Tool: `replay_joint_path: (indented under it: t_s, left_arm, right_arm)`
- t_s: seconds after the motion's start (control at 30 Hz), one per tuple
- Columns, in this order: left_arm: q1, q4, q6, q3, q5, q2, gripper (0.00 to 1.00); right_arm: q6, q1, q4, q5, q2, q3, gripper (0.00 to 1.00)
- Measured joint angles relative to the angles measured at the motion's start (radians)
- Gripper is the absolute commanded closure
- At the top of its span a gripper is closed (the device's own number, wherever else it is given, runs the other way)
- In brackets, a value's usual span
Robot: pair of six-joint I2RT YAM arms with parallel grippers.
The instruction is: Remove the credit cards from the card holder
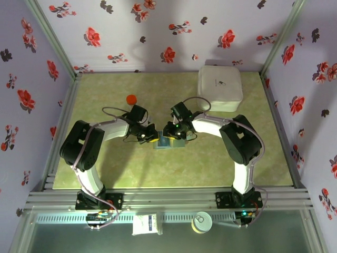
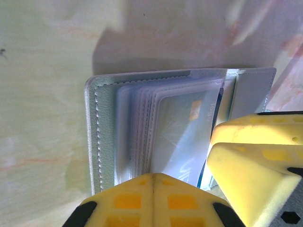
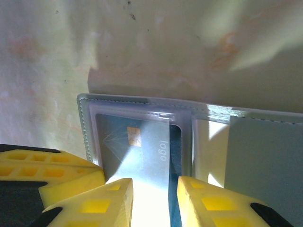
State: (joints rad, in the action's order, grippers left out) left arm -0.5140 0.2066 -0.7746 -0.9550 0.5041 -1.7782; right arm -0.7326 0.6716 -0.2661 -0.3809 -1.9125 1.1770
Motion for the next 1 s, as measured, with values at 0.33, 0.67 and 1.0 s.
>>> replay_joint_path:
  t_s: [0.33, 0.67, 1.0]
  left_arm:
    - [0.011, 0.020, 0.000, 0.000, -0.015, 0.011, 0.95]
    - [0.015, 0.019, -0.001, 0.000, -0.014, 0.027, 1.00]
    - [0.015, 0.022, 0.001, 0.000, -0.016, 0.024, 1.00]
  right_arm:
    - [0.006, -0.008, -0.021, 0.027, 0.033, -0.025, 0.68]
    - [-0.040, -0.016, 0.095, -0.060, 0.061, -0.079, 0.69]
    - [-0.059, -0.017, 0.143, -0.105, 0.038, -0.086, 0.71]
